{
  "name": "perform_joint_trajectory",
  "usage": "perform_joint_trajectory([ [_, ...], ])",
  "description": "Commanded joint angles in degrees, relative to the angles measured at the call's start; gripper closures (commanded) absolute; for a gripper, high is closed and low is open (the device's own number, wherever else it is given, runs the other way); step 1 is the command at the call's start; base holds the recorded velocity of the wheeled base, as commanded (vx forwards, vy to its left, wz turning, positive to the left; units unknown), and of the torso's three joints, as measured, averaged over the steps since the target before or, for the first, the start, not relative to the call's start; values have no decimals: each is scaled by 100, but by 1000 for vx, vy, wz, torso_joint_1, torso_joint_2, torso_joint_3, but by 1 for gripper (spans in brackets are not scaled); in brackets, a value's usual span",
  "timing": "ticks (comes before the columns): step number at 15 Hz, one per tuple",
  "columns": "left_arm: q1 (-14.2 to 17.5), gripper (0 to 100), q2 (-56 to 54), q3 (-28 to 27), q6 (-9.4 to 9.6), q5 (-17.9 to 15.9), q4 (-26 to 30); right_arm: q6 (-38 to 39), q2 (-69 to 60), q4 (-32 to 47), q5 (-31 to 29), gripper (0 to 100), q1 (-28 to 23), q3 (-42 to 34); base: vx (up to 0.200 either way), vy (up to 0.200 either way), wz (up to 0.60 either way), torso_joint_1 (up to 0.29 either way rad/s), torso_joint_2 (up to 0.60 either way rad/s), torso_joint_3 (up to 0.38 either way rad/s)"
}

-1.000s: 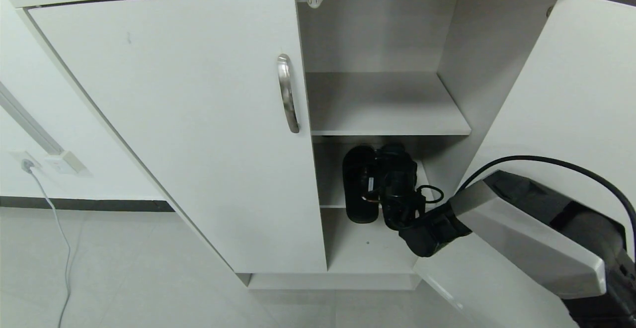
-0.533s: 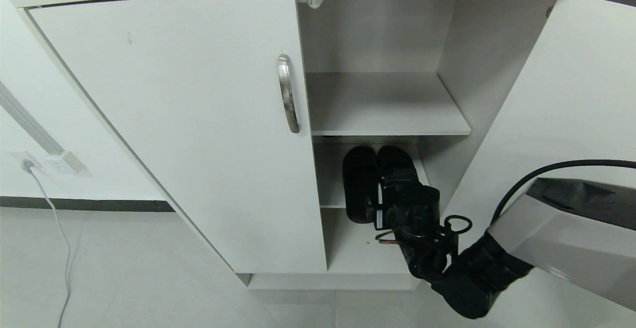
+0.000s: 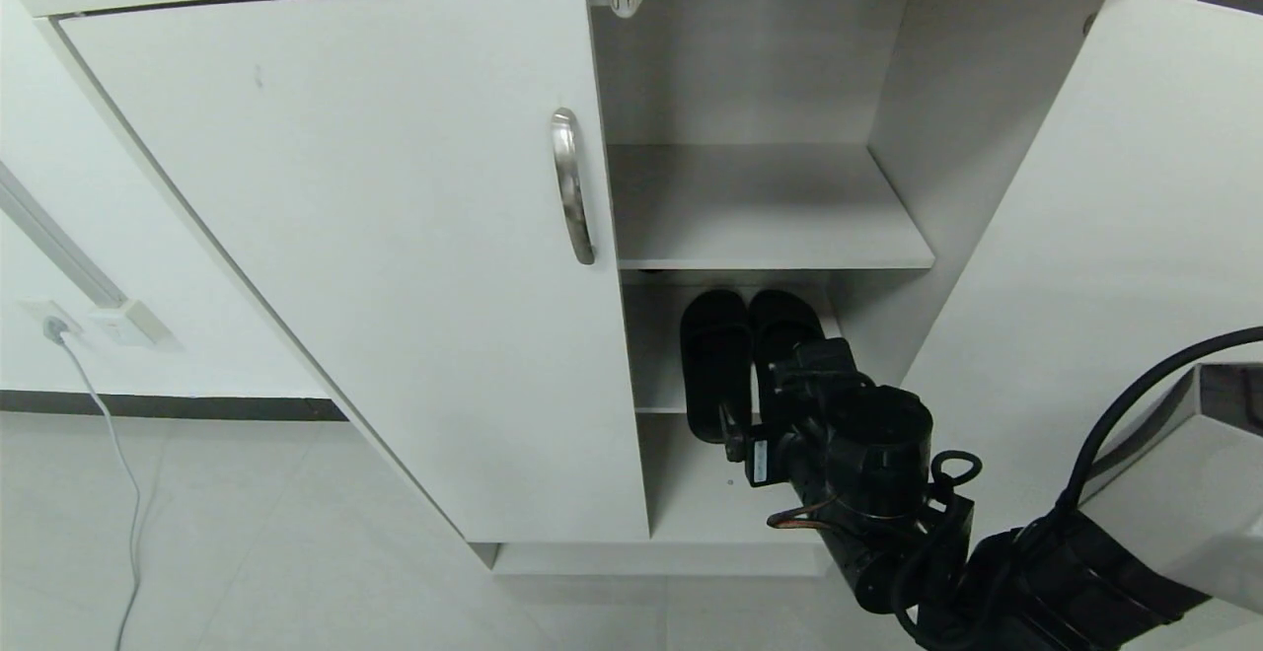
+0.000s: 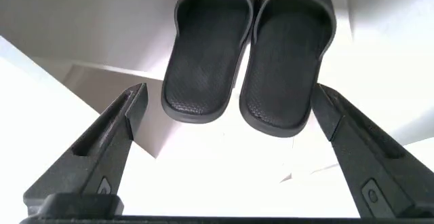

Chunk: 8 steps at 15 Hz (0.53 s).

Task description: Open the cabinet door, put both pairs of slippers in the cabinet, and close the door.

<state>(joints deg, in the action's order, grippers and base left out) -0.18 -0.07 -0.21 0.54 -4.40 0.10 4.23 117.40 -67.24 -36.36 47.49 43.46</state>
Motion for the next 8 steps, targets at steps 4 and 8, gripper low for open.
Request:
perform_joint_trajectory([
  [4,1,100,7,3,-1,1,-1,-1,-94,1,7,0,41,-48,-200,0,0,2,4,-1],
  [8,9,100,7,3,8,1,-1,-1,-94,1,7,0,41,-57,-100,0,0,-4,1,0],
])
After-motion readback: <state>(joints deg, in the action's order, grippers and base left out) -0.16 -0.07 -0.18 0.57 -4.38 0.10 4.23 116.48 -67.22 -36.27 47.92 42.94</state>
